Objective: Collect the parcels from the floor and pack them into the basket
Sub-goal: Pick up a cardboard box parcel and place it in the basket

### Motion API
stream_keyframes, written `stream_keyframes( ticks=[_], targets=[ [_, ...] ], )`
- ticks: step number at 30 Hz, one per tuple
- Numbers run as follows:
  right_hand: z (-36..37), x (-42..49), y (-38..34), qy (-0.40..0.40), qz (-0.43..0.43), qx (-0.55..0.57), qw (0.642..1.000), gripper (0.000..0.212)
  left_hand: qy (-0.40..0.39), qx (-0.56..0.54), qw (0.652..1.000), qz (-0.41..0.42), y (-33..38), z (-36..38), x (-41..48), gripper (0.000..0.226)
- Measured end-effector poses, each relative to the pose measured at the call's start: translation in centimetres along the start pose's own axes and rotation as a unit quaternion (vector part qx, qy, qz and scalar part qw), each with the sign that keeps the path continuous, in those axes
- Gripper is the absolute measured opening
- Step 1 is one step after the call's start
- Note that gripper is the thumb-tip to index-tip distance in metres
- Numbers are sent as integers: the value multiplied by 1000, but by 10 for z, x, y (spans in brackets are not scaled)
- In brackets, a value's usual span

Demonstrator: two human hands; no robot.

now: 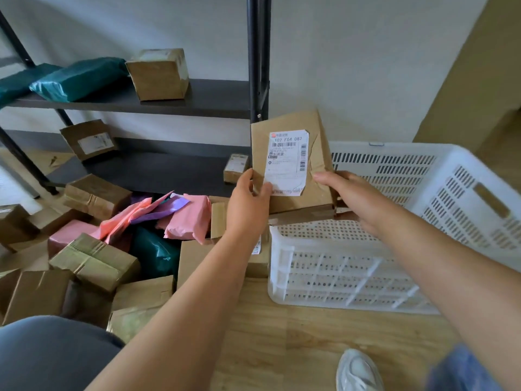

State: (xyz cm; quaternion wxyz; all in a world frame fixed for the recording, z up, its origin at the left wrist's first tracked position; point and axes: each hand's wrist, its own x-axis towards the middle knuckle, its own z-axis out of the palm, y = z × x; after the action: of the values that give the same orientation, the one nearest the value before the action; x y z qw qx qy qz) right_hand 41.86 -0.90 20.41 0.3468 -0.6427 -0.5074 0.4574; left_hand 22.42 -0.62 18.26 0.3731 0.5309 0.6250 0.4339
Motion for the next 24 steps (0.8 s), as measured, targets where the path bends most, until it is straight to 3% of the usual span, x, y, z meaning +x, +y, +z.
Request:
stream_keyframes(
  ticks=[4,9,13,18,21,24],
  targets=[
    [-19,10,3,24,22,23,999,64,-19,-5,1000,12,13,23,15,50],
    [-45,37,4,47,66,3,997,83,-41,37,998,-32,27,55,38,46],
    [-66,75,13,18,116,-30,993,91,-88,69,992,-63,25,80,58,52],
    [-76,127,42,-19,164,-80,983,56,-144,105,977,-117,3,124,89,47],
    [-71,161,59,-19,184,-92,979,48,-126,142,971,-149,-12,149,110,34],
    [-63,189,78,-10,189,-108,976,43,-126,157,966,-160,-26,168,126,36]
  ],
)
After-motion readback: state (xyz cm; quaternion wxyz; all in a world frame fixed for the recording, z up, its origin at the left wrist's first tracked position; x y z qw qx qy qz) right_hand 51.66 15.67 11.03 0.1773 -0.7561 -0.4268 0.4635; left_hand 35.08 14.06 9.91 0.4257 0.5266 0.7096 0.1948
